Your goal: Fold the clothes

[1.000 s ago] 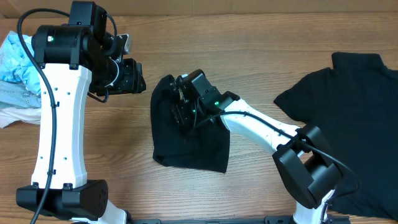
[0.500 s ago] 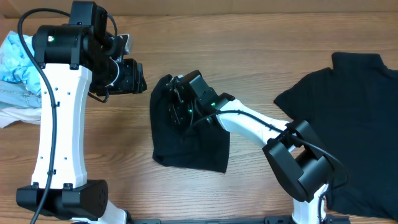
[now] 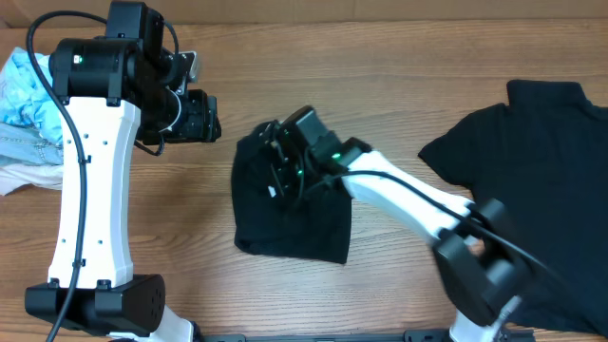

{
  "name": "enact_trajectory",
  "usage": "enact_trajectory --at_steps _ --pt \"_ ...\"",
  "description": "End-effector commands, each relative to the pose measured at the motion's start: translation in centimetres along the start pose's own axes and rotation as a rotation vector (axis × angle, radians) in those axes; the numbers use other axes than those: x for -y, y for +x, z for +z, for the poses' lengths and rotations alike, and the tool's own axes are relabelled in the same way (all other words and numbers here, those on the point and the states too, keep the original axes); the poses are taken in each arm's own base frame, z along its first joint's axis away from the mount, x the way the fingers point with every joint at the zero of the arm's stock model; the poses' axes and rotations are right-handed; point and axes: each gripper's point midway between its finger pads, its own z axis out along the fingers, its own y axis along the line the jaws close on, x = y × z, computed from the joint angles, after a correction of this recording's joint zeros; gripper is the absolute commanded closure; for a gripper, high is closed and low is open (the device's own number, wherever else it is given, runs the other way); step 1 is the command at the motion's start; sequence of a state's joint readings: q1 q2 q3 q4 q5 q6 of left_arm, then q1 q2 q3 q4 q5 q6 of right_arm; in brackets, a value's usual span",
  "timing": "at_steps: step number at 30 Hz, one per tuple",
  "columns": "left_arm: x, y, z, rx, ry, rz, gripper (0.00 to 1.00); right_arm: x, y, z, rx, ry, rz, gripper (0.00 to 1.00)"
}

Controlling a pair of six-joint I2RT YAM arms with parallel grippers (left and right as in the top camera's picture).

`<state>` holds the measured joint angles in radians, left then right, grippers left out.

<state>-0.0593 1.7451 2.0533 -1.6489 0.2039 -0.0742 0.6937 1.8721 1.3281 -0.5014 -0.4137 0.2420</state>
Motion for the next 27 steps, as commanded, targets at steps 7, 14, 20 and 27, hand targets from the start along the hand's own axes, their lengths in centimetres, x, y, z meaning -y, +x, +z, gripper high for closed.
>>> enact_trajectory --at_steps 7,14,20,27 --pt "0.1 -1.0 -0.2 0.045 -0.008 0.031 0.29 0.7 0.6 -9.6 0.060 0.187 0.152 0.96" --pt "0.1 -0.9 0.1 0.036 -0.009 0.029 0.28 6.1 4.3 -10.3 -0.095 0.308 0.331 0.66" --pt "0.0 -0.9 0.3 0.034 -0.008 0.028 0.27 9.4 6.7 -11.2 -0.176 0.395 0.484 0.40" --pt "0.0 -1.2 0.3 0.044 -0.008 0.031 0.24 6.7 9.1 -7.9 -0.309 0.144 0.264 0.40"
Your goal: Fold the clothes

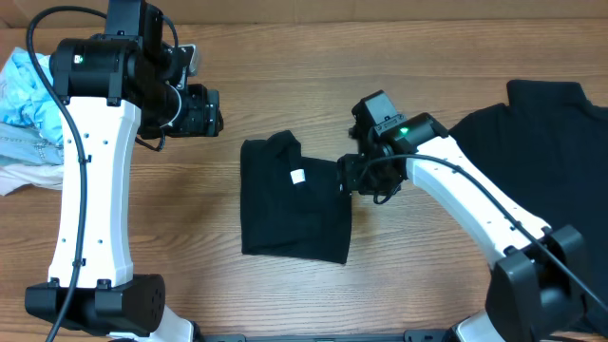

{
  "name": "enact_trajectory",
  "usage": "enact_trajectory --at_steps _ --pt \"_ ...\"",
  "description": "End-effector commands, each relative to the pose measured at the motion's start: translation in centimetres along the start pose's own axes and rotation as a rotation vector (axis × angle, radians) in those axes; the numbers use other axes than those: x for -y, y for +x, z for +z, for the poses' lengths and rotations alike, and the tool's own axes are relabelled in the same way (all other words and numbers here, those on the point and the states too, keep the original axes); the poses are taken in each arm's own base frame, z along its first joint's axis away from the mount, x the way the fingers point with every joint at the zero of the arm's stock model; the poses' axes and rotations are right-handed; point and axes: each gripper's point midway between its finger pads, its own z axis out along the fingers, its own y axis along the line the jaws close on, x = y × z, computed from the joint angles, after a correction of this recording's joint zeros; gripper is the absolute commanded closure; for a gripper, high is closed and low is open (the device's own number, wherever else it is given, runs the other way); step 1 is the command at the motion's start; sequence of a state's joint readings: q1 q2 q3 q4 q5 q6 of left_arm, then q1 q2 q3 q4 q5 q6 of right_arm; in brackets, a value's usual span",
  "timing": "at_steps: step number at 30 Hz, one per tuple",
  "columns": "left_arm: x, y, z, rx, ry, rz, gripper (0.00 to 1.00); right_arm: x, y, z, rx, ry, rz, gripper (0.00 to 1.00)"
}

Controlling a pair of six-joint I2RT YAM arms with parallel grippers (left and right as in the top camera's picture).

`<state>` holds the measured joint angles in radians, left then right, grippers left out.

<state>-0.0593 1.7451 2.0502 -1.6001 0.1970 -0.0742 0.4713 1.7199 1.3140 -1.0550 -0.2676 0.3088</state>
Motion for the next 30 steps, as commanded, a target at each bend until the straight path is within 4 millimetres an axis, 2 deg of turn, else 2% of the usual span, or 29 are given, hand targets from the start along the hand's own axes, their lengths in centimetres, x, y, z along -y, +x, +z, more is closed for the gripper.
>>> enact_trajectory --at_steps 1,4,9,10,12,15,17,18,22,26,28,30 --pt "0.1 -0.1 0.2 0.002 -0.004 0.022 0.23 -2.7 2.9 2.4 -0.108 -0.159 -0.197 0.41" --pt "0.1 -0.3 0.2 0.011 -0.003 0.024 0.23 -3.1 3.9 4.3 -0.132 -0.161 -0.203 0.43" --pt "0.1 -0.3 0.2 0.009 -0.003 0.024 0.23 -3.1 4.9 7.0 -0.207 -0.154 -0.114 0.45" --pt "0.1 -0.3 0.2 0.009 -0.003 0.024 0.23 -3.3 5.0 7.1 -0.220 -0.174 -0.110 0.43" --pt "0.1 -0.3 0.2 0.008 -0.003 0.024 0.23 -3.9 5.2 7.2 -0.241 -0.213 -0.082 0.33" --pt "0.1 -0.2 0.2 0.006 -0.003 0.023 0.23 -5.3 4.7 7.0 -0.229 -0.283 -0.067 0.32" --pt "0.2 -0.2 0.2 0.006 -0.002 0.025 0.23 -6.1 4.2 7.0 -0.212 -0.311 -0.044 0.36" --pt "0.2 -0.2 0.2 0.006 -0.002 0.025 0.23 -6.0 3.7 7.1 -0.195 -0.298 -0.009 0.40" --pt "0.1 0.2 0.2 -0.009 -0.004 0.022 0.23 -5.4 2.8 7.5 -0.163 -0.245 0.090 0.43" --pt "-0.6 0.8 0.2 -0.036 -0.039 0.014 0.20 -5.4 2.5 7.5 -0.149 -0.249 0.051 0.44" --pt "-1.3 0.9 0.3 -0.040 -0.080 0.013 0.20 -5.2 2.3 7.5 -0.140 -0.248 0.041 0.43" --pt "-1.6 0.9 0.4 -0.040 -0.095 0.013 0.20 -5.3 2.0 7.4 -0.131 -0.259 0.038 0.35"
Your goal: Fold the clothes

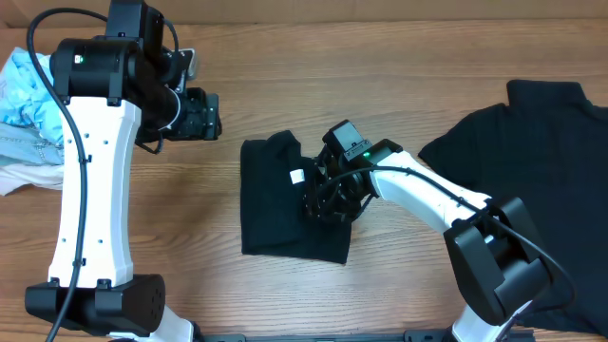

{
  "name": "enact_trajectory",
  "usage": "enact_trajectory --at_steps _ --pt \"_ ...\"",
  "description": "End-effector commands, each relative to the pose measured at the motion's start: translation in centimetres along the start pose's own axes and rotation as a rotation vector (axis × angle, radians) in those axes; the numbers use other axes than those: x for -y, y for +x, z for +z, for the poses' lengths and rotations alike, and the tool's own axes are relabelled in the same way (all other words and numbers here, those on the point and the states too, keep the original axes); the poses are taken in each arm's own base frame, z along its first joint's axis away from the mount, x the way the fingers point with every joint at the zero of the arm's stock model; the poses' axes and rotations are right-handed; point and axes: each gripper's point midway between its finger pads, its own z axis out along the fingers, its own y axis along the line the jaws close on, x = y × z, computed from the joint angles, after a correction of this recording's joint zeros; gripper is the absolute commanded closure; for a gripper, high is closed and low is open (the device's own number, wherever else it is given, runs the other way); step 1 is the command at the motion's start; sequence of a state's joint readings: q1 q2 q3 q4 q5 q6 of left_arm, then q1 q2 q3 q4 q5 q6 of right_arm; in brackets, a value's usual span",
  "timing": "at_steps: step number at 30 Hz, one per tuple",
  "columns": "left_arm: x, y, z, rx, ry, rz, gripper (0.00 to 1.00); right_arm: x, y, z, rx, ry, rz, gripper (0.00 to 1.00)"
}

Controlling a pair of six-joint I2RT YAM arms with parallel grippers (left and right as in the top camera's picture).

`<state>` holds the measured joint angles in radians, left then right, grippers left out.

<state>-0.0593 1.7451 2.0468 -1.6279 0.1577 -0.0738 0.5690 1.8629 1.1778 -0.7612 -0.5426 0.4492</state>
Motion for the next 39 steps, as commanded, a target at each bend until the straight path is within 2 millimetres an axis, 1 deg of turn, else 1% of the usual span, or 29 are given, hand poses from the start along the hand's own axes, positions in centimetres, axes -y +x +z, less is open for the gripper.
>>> enact_trajectory --at_steps 1,3,6,8,10,13,16,19,21,22,24,26,28,29,31,32,33,34,36,38,39 --pt "-0.8 0.2 0.4 -0.012 -0.054 0.018 0.20 -0.2 -0.6 -0.2 0.022 -0.016 -0.023 0.30" --pt "-0.8 0.1 0.4 -0.008 -0.055 0.019 0.20 -1.0 -1.1 -0.2 0.037 -0.048 -0.072 0.25" --pt "-1.4 0.2 0.4 -0.011 -0.086 0.013 0.19 -2.2 -2.4 -0.1 0.099 -0.074 -0.132 0.25" --pt "-1.9 0.5 0.3 -0.024 -0.113 -0.010 0.17 -3.1 -3.7 -0.4 0.154 -0.104 -0.172 0.25" --pt "-2.3 1.0 0.2 -0.041 -0.121 -0.024 0.18 -3.7 -4.6 -0.6 0.191 -0.121 -0.197 0.26" --pt "-3.5 1.5 0.0 -0.062 -0.130 -0.066 0.21 -3.1 -5.7 -0.7 0.250 -0.065 -0.202 0.32" --pt "-5.1 1.5 -0.3 -0.056 -0.119 -0.131 0.25 -2.0 -6.6 -0.6 0.299 0.011 -0.180 0.31" --pt "-6.0 1.5 -0.5 -0.049 -0.075 -0.181 0.28 -1.6 -7.2 -0.5 0.322 0.027 -0.144 0.31" --pt "-6.4 1.4 -0.7 -0.045 -0.056 -0.192 0.30 -1.4 -7.4 0.1 0.317 0.021 -0.106 0.33" --pt "-6.6 1.4 -0.8 -0.040 -0.047 -0.191 0.32 -1.2 -7.4 0.5 0.310 0.018 -0.087 0.37" --pt "-7.0 1.5 -1.1 -0.031 -0.043 -0.203 0.34 -1.1 -7.4 1.4 0.287 0.000 -0.066 0.46" --pt "-7.0 1.6 -1.7 -0.012 -0.040 -0.198 0.34 -2.1 -7.0 1.9 0.249 -0.067 -0.081 0.61" --pt "-6.7 1.9 -2.7 0.019 -0.041 -0.189 0.34 -3.2 -6.7 1.9 0.234 -0.117 -0.101 0.75" --pt "-6.6 2.1 -3.4 0.041 -0.042 -0.185 0.34 -4.1 -6.5 1.9 0.225 -0.155 -0.122 0.79" --pt "-6.3 2.5 -4.8 0.082 -0.048 -0.164 0.33 -7.0 -5.6 1.7 0.187 -0.278 -0.190 0.85" --pt "-6.1 2.9 -5.6 0.108 -0.051 -0.151 0.32 -9.2 -4.9 1.3 0.165 -0.369 -0.252 0.88" --pt "-6.0 3.1 -6.2 0.129 -0.057 -0.146 0.30 -11.0 -4.4 0.9 0.156 -0.437 -0.307 0.90" --pt "-5.9 3.5 -7.0 0.154 -0.068 -0.142 0.29 -13.2 -3.7 0.3 0.150 -0.514 -0.371 0.91" --pt "-5.6 4.1 -8.3 0.195 -0.074 -0.135 0.27 -16.9 -2.7 -0.6 0.162 -0.610 -0.447 0.91" --pt "-5.3 4.6 -9.4 0.233 -0.077 -0.128 0.24 -20.3 -1.7 -1.0 0.194 -0.674 -0.532 0.90" --pt "-5.2 4.9 -9.9 0.250 -0.078 -0.125 0.23 -21.6 -1.1 -0.9 0.215 -0.689 -0.564 0.84"
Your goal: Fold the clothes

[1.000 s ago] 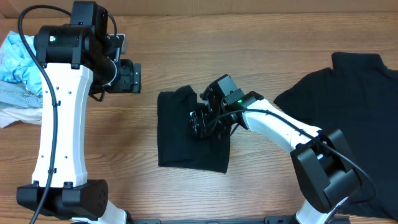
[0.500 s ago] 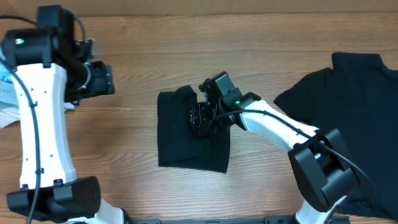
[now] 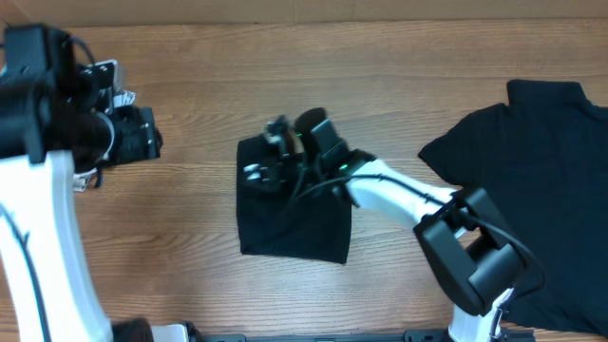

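Note:
A folded black garment (image 3: 290, 223) lies on the table's middle. My right gripper (image 3: 263, 169) is low over its upper left part, near the white label, and its fingers merge with the dark cloth, so their state is unclear. My left gripper (image 3: 144, 142) hangs over bare wood well left of the garment, holding nothing visible. A second black shirt (image 3: 541, 161) lies spread out at the far right.
The left arm's white link (image 3: 47, 237) runs down the left edge of the view. The right arm (image 3: 399, 195) reaches across from the lower right. A brown cardboard strip (image 3: 380, 9) borders the table's far edge.
My right gripper has moved from the garment's right middle to its upper left part. The left arm has swung to the left, and its gripper now sits about 60 pixels further left.
The right gripper was first on the garment's upper middle, with the cloth bunched. Then it stood off the right edge and the garment lay flat and folded. It came back over the right middle, and now sits at the upper left. The left arm stayed put until now.

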{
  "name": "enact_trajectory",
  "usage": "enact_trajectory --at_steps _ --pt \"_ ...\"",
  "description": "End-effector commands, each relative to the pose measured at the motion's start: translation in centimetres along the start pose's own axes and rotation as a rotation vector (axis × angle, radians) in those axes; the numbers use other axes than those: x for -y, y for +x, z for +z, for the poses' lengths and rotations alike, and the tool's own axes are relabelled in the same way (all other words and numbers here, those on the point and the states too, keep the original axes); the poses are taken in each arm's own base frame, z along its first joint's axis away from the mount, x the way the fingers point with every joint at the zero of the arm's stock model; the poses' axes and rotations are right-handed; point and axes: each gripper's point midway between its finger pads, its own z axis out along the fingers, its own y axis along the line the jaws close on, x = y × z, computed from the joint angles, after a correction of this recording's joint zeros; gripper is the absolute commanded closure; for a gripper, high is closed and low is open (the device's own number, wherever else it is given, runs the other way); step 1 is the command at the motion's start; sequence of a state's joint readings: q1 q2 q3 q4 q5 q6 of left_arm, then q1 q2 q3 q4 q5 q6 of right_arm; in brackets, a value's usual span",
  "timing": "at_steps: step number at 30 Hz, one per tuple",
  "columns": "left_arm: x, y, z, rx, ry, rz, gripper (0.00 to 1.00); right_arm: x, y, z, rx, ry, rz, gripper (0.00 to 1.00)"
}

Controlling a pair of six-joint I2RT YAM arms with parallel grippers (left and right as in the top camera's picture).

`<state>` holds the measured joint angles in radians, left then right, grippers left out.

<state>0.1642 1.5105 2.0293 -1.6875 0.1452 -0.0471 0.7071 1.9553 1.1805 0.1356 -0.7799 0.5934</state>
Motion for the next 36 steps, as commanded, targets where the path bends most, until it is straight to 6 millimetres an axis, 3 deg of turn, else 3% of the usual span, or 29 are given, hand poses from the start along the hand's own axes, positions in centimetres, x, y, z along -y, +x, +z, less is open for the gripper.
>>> enact_trajectory --at_steps 1,2,4,7,8,11,12,16,17,19,22,26,29,33,36 --pt "0.3 0.8 -2.4 0.073 0.002 0.034 0.22 -7.5 1.4 2.4 -0.037 -0.155 -0.095 0.62" --pt "0.3 0.9 -2.7 0.082 0.001 0.036 0.21 -7.7 1.7 3.2 -0.019 -0.131 -0.106 0.32" --pt "0.3 1.1 -3.0 0.094 0.000 0.037 0.20 -7.2 2.6 4.6 0.002 -0.048 -0.107 0.27" --pt "0.3 1.1 -3.2 0.097 0.001 0.038 0.19 -6.4 3.7 5.0 -0.027 0.001 -0.128 0.22" --pt "0.4 1.1 -3.2 0.097 0.006 0.038 0.19 -5.9 3.9 4.9 -0.038 0.018 -0.122 0.25" --pt "0.5 1.1 -3.1 0.095 0.006 0.040 0.19 -3.5 3.4 3.5 -0.044 0.096 -0.071 0.47" --pt "0.5 1.1 -3.1 0.095 0.006 0.040 0.19 -2.8 2.9 2.6 -0.041 0.121 -0.044 0.49" --pt "0.4 1.1 -3.1 0.095 0.005 0.040 0.19 -1.2 0.4 -1.7 -0.012 0.172 -0.038 0.48" --pt "0.4 1.1 -3.1 0.095 0.005 0.040 0.19 -1.4 0.1 -2.6 -0.013 0.162 -0.045 0.48" --pt "0.5 1.1 -3.1 0.095 0.006 0.040 0.19 -1.7 -0.4 -4.4 -0.010 0.157 -0.051 0.37" --pt "0.6 1.1 -3.1 0.094 0.014 0.041 0.19 -0.2 -0.5 -6.9 -0.002 0.236 0.036 0.40" --pt "0.6 1.1 -3.1 0.093 0.013 0.040 0.20 4.2 2.1 -9.2 -0.060 0.397 0.284 0.45" --pt "0.6 1.0 -2.9 0.088 0.013 0.040 0.20 6.0 4.8 -9.3 -0.136 0.455 0.404 0.51" --pt "0.5 0.9 -2.5 0.074 0.013 0.038 0.21 8.9 8.0 -8.4 -0.167 0.553 0.619 0.86" --pt "0.5 0.8 -2.2 0.067 0.016 0.037 0.21 10.1 9.6 -6.9 -0.194 0.570 0.709 0.91"
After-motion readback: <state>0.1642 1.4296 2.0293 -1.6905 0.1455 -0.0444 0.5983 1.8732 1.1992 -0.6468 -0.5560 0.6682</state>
